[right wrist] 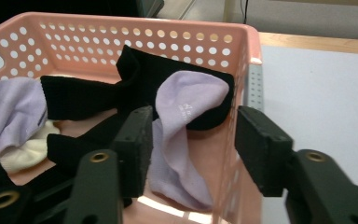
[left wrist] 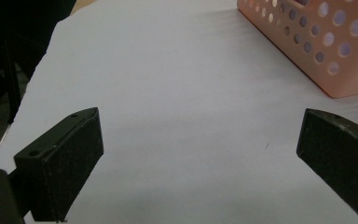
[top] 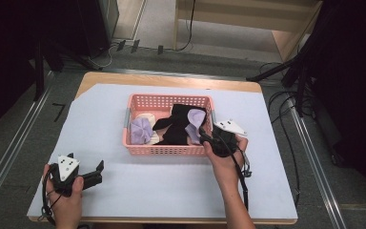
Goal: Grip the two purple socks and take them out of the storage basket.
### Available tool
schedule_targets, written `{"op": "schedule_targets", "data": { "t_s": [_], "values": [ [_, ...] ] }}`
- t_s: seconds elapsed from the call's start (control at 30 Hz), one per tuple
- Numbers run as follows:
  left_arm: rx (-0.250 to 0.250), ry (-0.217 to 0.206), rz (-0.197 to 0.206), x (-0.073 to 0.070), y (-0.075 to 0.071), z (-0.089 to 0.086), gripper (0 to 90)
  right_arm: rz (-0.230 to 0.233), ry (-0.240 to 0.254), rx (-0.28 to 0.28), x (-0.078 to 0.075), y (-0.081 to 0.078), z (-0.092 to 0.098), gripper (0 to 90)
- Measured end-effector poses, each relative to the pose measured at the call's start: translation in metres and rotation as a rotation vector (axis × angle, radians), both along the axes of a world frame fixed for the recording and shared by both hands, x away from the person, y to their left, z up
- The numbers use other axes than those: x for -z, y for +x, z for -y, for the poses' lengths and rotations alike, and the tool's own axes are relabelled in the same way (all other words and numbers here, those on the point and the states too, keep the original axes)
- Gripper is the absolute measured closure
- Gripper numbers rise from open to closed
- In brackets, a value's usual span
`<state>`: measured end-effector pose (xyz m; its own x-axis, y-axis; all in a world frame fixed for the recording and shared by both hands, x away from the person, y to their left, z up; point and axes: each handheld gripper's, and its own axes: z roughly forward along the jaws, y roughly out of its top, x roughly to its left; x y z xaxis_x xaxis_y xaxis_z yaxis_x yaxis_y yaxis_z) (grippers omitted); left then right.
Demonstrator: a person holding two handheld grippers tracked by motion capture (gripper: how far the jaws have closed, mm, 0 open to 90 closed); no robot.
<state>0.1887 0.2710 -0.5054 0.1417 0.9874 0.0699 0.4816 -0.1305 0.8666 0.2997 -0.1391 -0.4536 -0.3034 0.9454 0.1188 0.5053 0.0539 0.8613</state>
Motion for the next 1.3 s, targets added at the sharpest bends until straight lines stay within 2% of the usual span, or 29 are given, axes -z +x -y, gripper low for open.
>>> {"op": "schedule_targets", "data": {
  "t_s": [0.03,0.07,0.13,0.17,0.2,0.27,0.33,0.43,0.47,0.57,0.77,0.83,0.9,1.07,1.17,1.23,1.27,1.3],
  "values": [
    [0.001,0.0,0.0,0.0,0.0,0.0,1.2,-0.034,0.041,-0.027,-0.001,0.003,-0.004,55.8],
    [0.0,0.0,0.0,0.0,0.0,0.0,1.2,-0.034,0.041,-0.027,-0.001,0.003,-0.004,55.8],
    [0.001,-0.001,0.003,0.0,0.0,0.0,1.2,-0.092,0.103,-0.07,0.0,0.009,-0.008,55.7],
    [0.0,-0.003,0.002,0.0,0.0,0.0,1.2,-0.092,0.103,-0.07,0.0,0.009,-0.008,55.7],
    [0.0,-0.003,0.002,0.0,0.0,0.0,1.2,-0.08,0.099,-0.052,0.001,0.011,-0.01,58.7],
    [-0.001,-0.004,0.003,0.0,0.0,0.0,1.2,-0.122,0.068,-0.042,0.002,0.017,-0.013,63.4],
    [-0.001,-0.004,0.003,0.0,0.0,0.0,1.2,-0.126,0.06,-0.036,0.002,0.018,-0.014,63.7],
    [-0.001,-0.005,0.002,0.0,0.0,0.0,1.2,-0.139,-0.005,-0.015,0.002,0.024,-0.018,64.2],
    [-0.001,-0.005,0.002,0.0,0.0,0.0,1.2,-0.136,-0.015,-0.011,0.002,0.025,-0.019,64.0],
    [-0.001,-0.005,0.002,0.0,0.001,0.0,1.2,-0.165,-0.048,0.002,0.004,0.029,-0.022,63.6],
    [0.0,-0.006,-0.003,0.0,0.001,-0.001,1.2,-0.201,-0.09,0.006,0.009,0.037,-0.03,63.2],
    [0.001,-0.006,-0.007,0.0,0.0,-0.001,1.2,-0.204,-0.109,0.007,0.011,0.039,-0.033,68.4],
    [0.0,-0.007,-0.003,0.0,0.001,-0.001,1.2,-0.202,-0.146,0.015,0.013,0.041,-0.035,81.0],
    [0.001,-0.008,-0.004,0.0,0.001,-0.001,1.2,-0.18,-0.179,0.001,0.013,0.041,-0.034,86.9],
    [0.002,-0.006,-0.005,0.0,0.001,-0.001,1.2,-0.141,-0.164,-0.005,0.009,0.037,-0.031,87.5],
    [0.001,-0.009,-0.005,0.0,0.001,-0.001,1.2,-0.102,-0.145,-0.003,0.004,0.035,-0.029,87.7],
    [0.002,-0.008,-0.005,0.0,0.001,-0.001,1.2,-0.066,-0.125,0.001,-0.001,0.033,-0.026,87.9],
    [0.002,-0.008,-0.005,0.0,0.001,-0.001,1.2,-0.066,-0.125,0.001,-0.001,0.033,-0.026,87.9]
  ]
}}
